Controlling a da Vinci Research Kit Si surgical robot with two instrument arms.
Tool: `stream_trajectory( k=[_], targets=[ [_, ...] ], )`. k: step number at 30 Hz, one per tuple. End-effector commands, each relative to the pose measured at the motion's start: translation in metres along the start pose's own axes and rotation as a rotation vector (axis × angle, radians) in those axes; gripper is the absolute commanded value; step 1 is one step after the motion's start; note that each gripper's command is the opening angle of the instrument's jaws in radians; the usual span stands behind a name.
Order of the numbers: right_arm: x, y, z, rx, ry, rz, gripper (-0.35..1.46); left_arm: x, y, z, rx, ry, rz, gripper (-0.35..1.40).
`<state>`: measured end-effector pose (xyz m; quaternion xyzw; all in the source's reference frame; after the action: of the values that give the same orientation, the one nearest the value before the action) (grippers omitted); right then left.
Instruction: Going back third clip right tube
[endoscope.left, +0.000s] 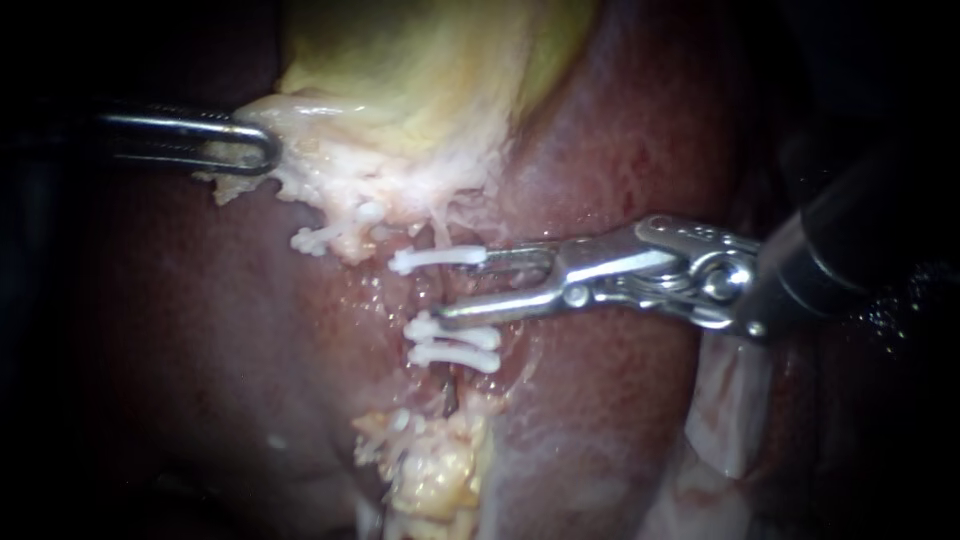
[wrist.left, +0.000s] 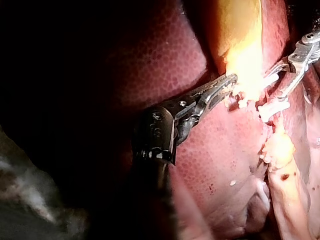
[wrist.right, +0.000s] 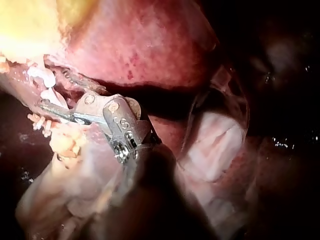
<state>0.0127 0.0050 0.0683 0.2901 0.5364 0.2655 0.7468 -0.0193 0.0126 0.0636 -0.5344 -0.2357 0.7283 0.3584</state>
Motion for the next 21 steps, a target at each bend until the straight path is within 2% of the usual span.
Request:
stream_trajectory(
  k=[1, 5, 11, 15, 21],
  targets=[
    [0.0002, -0.0004, -0.0005, -0.003, -0.001, -0.018, 0.49, 0.0, 0.0, 0.0, 0.0, 0.0, 0.0, -0.35],
    [0.0006, -0.0021, -0.0032, -0.015, -0.003, -0.118, 0.49, 0.0, 0.0, -0.0001, 0.0, 0.0, 0.0, -0.35],
    [0.0014, -0.0041, -0.0065, -0.002, -0.007, -0.253, 0.49, 0.0, 0.0, -0.0001, -0.001, 0.0, 0.0, -0.35],
    [0.002, -0.005, -0.0081, 0.007, -0.011, -0.308, 0.49, 0.0, 0.0, 0.0, -0.001, 0.0, 0.0, -0.35],
    [0.0025, -0.0054, -0.0099, 0.017, -0.015, -0.364, 0.49, 0.0, 0.0, 0.0, 0.0, 0.0, 0.0, -0.35]
  ],
)
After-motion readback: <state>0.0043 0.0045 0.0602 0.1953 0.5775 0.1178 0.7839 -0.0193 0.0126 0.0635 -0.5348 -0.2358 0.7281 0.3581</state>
